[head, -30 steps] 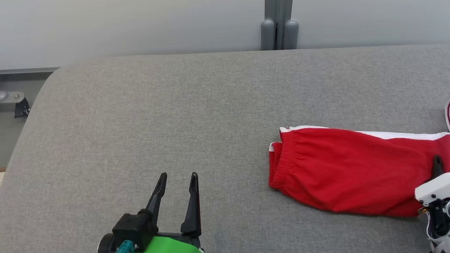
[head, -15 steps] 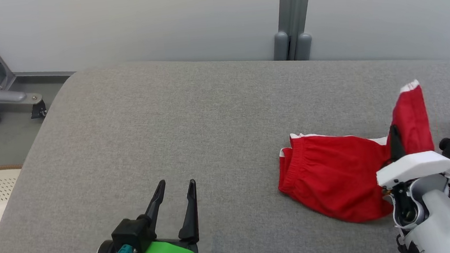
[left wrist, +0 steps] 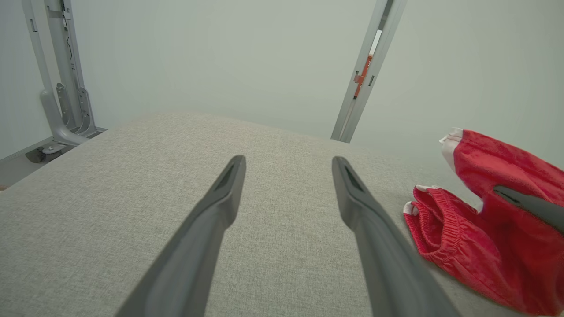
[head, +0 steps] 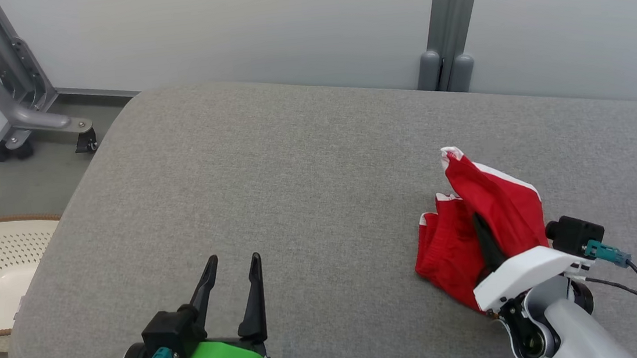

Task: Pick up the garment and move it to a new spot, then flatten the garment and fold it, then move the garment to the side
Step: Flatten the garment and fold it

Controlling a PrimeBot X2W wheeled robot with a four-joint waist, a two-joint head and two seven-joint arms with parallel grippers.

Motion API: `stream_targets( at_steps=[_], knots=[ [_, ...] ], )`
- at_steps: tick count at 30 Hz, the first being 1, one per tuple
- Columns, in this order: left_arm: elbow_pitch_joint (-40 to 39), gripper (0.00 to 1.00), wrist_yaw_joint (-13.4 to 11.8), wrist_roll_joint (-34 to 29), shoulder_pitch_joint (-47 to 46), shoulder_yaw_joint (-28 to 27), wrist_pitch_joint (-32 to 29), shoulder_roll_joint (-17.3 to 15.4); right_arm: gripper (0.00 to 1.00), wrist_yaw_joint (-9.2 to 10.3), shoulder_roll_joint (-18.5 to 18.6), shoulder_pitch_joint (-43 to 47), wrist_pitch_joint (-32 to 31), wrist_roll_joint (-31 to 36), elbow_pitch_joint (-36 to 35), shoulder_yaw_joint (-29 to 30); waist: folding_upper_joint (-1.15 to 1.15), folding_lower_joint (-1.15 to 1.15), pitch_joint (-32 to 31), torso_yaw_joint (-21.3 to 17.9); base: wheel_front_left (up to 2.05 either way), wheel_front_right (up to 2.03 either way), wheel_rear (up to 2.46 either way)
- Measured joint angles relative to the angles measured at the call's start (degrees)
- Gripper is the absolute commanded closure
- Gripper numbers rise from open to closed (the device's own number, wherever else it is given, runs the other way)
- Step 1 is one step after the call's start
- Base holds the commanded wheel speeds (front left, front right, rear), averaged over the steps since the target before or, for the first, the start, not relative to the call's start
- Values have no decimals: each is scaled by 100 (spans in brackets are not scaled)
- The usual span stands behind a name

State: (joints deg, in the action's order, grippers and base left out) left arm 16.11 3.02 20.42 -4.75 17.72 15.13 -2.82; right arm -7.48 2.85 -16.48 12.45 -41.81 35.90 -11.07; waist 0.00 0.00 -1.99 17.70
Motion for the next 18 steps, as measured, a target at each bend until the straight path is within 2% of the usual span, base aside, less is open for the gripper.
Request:
stream_targets(
  at_steps=[2,3,4,11,18],
  knots=[
    [0,0,2,-5,2,-31,0,0,100,0,0,10,-36,-110,149,-54,0,0,4,30,0,0,0],
    [0,0,3,-5,3,-35,0,0,80,0,1,13,-36,-135,214,-76,0,0,6,41,0,0,0],
    [-1,0,3,-5,3,-35,0,0,0,0,5,13,-46,-143,283,-133,0,0,9,53,0,0,0],
    [-22,0,9,7,5,-63,0,0,0,0,-7,14,-140,-526,210,-1114,0,0,41,57,0,0,0],
    [-41,0,-3,18,7,-98,0,0,0,0,-8,86,-512,-1060,45,-2091,0,0,43,-71,0,0,0]
  ],
)
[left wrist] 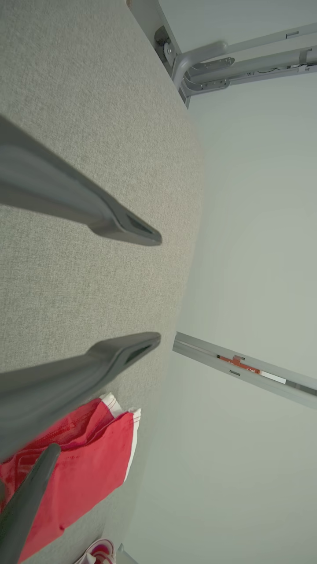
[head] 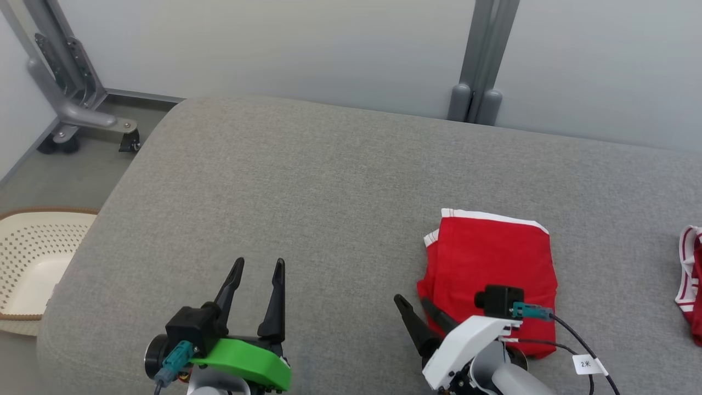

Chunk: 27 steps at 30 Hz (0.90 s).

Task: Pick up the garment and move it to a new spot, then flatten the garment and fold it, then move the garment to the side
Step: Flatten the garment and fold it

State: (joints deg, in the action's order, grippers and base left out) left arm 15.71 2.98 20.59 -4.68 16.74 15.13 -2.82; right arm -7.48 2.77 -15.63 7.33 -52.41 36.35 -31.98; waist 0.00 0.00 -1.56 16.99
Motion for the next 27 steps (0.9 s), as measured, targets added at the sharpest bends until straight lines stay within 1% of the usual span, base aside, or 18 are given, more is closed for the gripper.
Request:
stream_targets(
  at_steps=[4,6,8,11,14,17,19,21,24,27],
  knots=[
    [-37,0,-1,-1,-1,-4,0,0,0,0,40,-131,111,-1,-155,-41,0,0,6,-157,0,0,0],
    [-74,0,-1,0,-4,-7,0,0,0,0,156,-204,249,96,-285,11,0,0,9,-247,0,0,0],
    [-136,0,-3,3,-7,10,0,0,0,0,350,-237,403,271,-409,137,0,0,9,-346,0,0,0],
    [-265,0,-47,37,-11,12,0,0,0,0,783,-250,627,948,-619,361,0,0,6,-520,0,0,0],
    [-414,0,-93,45,-14,16,0,0,0,0,1043,-219,727,1611,-928,778,0,0,2,-688,0,0,0],
    [-580,0,-164,44,-13,-11,0,1,0,0,1171,-48,749,2385,-1319,1326,0,0,2,-855,0,0,0],
    [-656,0,-211,42,-12,-26,0,1,0,0,1133,140,765,2803,-1669,1736,0,0,4,-960,0,0,0],
    [-736,0,-253,-3,-8,-37,0,1,0,0,1014,354,767,3277,-2082,2183,0,0,8,-1069,0,0,0],
    [-787,0,-300,-58,-1,-55,0,1,0,0,810,709,768,3832,-2520,2611,0,0,16,-1200,0,0,0],
    [-790,0,-327,-110,35,-44,0,1,0,-1,592,994,769,4255,-2774,2932,0,0,24,-1302,0,0,0]
  ],
)
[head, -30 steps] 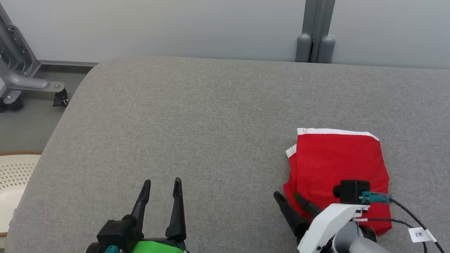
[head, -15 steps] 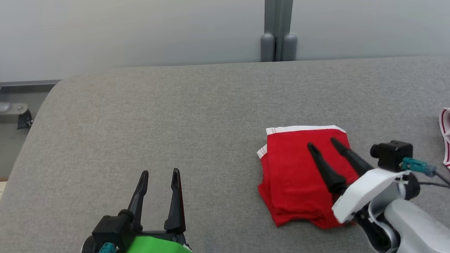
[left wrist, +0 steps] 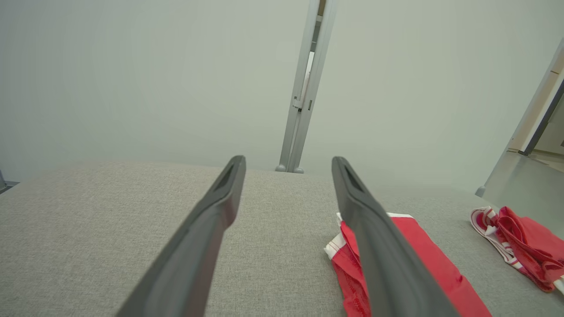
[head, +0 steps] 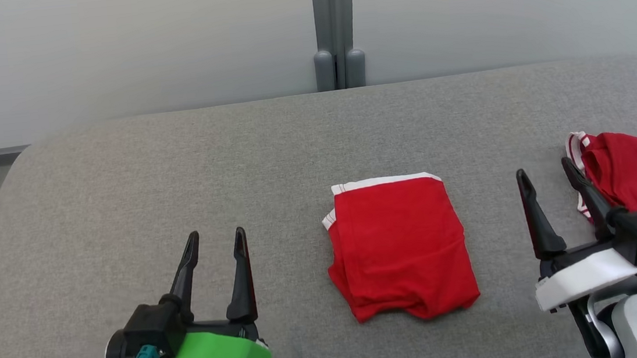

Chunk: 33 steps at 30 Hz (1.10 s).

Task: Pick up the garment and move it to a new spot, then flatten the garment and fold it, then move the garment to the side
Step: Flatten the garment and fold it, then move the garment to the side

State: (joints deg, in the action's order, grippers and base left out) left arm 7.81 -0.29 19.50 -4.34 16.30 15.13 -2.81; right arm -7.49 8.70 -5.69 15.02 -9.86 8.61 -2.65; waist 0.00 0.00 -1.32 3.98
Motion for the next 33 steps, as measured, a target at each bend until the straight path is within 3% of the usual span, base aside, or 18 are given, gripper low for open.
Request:
stream_targets(
  at_steps=[6,17,33],
  knots=[
    [30,0,-56,-243,98,23,0,0,0,0,-291,249,2,311,-216,267,0,0,19,-126,0,0,0],
    [34,0,-66,-291,164,82,0,0,0,0,-389,294,2,355,-171,266,0,0,48,-91,0,0,0],
    [120,0,-63,-222,-136,512,0,0,0,0,-433,-303,-365,702,1402,263,0,0,601,385,0,0,0]
  ],
)
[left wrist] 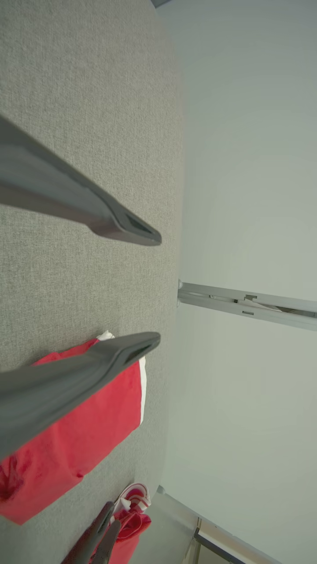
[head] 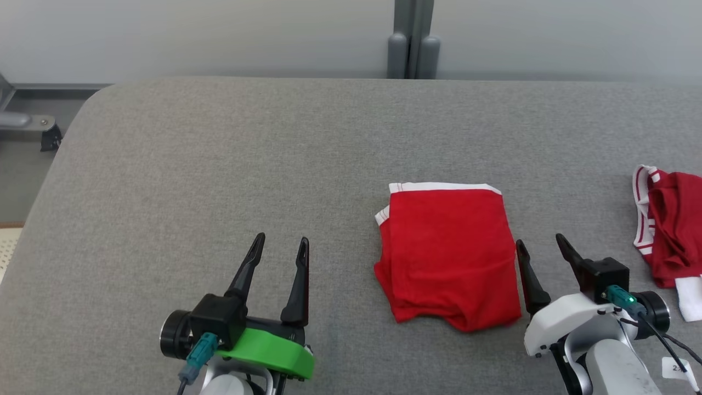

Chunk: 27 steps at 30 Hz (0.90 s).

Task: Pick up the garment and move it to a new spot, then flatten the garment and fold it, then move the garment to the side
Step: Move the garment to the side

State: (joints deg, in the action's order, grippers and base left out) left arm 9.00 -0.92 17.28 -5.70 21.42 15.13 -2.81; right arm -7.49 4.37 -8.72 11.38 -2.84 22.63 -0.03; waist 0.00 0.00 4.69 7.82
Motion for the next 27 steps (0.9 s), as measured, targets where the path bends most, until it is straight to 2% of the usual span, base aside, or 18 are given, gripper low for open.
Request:
stream_targets(
  at_steps=[6,10,16,17,18,27],
  knots=[
    [34,0,-57,54,-129,126,0,-1,0,-1,10,-368,-232,-146,817,-138,0,0,228,292,0,0,0],
    [47,0,-68,69,-158,167,0,0,0,0,1,-609,-383,-488,1312,-90,0,0,342,465,0,0,0],
    [57,0,-97,78,-176,157,0,-1,0,0,40,-903,-399,-745,1752,-297,0,0,434,581,0,0,0],
    [58,0,-112,78,-180,149,0,-1,82,1,64,-946,-396,-759,1814,-376,0,0,434,571,0,0,0],
    [62,0,-112,77,-186,148,0,0,100,0,102,-978,-343,-755,1857,-457,0,0,428,555,0,0,0],
    [75,0,-62,38,-190,163,0,1,100,-5,541,-1240,43,-154,2060,-1045,0,0,271,212,0,0,0]
  ],
)
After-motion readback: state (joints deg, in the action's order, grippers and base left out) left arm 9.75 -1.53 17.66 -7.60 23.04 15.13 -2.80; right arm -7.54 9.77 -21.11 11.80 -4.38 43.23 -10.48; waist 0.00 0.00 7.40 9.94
